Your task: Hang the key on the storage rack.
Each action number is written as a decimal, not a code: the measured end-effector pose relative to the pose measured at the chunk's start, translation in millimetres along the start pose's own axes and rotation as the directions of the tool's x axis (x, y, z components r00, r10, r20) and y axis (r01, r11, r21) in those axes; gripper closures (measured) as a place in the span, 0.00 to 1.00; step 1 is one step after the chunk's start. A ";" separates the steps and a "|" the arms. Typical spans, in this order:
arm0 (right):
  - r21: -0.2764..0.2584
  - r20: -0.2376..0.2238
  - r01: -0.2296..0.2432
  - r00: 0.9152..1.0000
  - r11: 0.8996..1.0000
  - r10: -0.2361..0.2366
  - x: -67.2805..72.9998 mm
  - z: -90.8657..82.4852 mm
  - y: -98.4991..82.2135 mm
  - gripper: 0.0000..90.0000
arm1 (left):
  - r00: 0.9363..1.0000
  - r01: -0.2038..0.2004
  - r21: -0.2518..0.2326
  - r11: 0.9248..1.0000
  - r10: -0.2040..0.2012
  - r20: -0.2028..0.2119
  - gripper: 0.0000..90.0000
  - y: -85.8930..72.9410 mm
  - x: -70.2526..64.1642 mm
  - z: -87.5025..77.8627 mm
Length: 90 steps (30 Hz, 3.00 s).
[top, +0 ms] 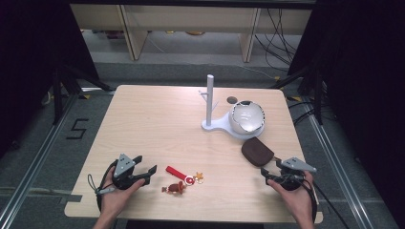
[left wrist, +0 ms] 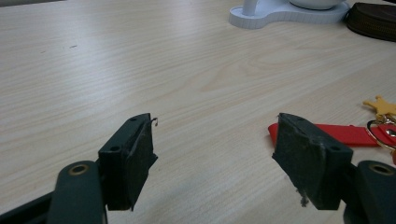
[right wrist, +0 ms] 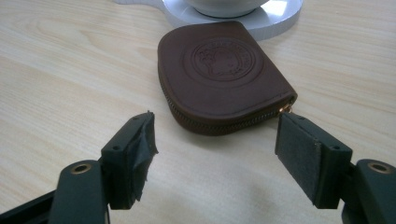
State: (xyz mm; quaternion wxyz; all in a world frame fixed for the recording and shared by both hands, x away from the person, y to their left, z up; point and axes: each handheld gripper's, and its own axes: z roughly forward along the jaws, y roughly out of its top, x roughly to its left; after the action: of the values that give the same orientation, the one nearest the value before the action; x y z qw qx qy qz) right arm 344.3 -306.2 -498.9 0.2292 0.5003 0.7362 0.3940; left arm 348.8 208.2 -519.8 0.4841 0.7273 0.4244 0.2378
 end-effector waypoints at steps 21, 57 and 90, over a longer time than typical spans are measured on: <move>0.252 -0.025 0.054 0.998 0.966 -0.050 -23.6 24.0 52.9 0.24 | 0.999 0.001 0.008 1.000 -0.002 0.037 0.30 4.0 -2.6 5.8; 0.465 -0.255 -0.067 0.945 0.883 0.206 -67.9 81.5 78.5 0.34 | 0.999 0.006 0.017 1.000 -0.006 0.033 0.30 3.4 -1.8 6.6; 0.352 -0.088 0.230 0.973 0.907 -0.212 -11.6 29.1 111.4 0.76 | 1.000 0.008 0.022 1.000 -0.008 0.025 0.32 1.2 1.5 3.6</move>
State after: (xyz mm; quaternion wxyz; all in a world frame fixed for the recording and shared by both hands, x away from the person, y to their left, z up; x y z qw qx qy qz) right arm 432.1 -285.6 -426.4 0.1592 0.4378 0.8529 0.2357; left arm 352.8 207.5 -520.3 0.4823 0.7337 0.4239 0.2222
